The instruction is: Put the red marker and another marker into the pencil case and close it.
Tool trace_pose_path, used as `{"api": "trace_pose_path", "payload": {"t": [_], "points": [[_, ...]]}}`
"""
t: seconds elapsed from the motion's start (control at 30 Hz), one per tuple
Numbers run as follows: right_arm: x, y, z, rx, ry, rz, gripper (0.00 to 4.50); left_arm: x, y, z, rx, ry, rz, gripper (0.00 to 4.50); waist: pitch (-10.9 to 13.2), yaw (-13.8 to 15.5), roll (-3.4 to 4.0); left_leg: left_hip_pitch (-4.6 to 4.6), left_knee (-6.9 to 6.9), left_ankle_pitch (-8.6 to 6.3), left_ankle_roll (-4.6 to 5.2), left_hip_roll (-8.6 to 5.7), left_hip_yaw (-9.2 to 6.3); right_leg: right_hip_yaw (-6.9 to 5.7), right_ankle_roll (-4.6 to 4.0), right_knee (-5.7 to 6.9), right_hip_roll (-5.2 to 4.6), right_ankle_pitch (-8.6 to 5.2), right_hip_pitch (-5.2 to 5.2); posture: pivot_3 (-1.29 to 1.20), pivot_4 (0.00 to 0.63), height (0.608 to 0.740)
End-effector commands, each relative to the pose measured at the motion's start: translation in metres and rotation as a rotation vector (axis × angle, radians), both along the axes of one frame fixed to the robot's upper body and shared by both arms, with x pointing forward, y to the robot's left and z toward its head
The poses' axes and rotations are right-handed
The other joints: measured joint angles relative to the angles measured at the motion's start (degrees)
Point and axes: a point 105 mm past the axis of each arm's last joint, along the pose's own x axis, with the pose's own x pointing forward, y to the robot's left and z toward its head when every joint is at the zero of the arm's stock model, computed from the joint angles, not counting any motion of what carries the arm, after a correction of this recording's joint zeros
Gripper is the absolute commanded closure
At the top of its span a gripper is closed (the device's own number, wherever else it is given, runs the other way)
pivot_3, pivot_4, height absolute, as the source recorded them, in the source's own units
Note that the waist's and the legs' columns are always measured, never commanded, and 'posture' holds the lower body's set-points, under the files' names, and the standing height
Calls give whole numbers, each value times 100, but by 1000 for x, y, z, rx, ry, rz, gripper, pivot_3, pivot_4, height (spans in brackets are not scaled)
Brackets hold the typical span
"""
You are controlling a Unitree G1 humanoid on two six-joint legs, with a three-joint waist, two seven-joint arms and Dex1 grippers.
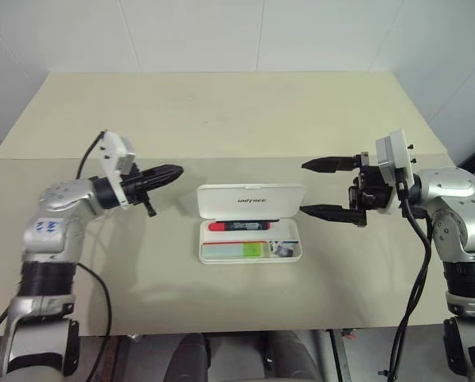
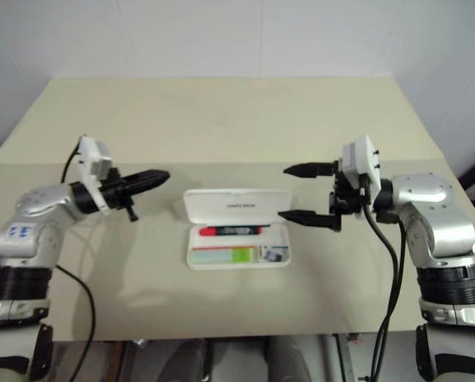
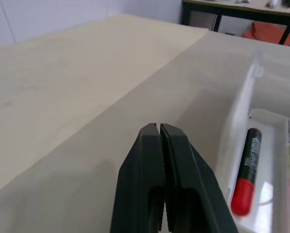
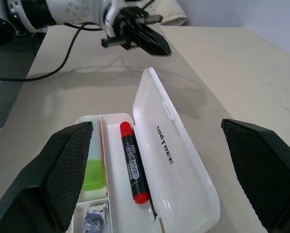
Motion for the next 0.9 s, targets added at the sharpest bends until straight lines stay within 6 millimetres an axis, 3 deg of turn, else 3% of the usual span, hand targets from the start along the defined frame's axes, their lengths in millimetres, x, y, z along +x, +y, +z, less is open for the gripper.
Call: {"api": "trace_pose_path", "payload": {"t": [0.03,0.27,0.6,0.9], "points": [[-7,6,12,15,-64,32,0,5,-14,9,16,-63,-69,4421,0,-4,0,-1,0,0,-1,0,0,0,1,-2,0,0,0,0,150,740],[-6,4,10,18,-55,11,0,-17,-46,4,61,-85,-330,4421,0,-11,0,-2,-1,-3,-5,3,2,1,1,-3,2,0,-3,0,150,740],[-7,1,12,24,-55,0,0,-58,-62,-40,297,21,-554,4421,0,-7,0,-1,1,-3,-5,3,1,3,0,0,1,0,-2,0,150,740],[-9,5,11,37,-60,1,0,-75,-86,-79,360,143,-582,4421,0,-6,1,-1,3,-3,-4,3,0,3,0,-1,0,-1,0,0,150,740]]}}
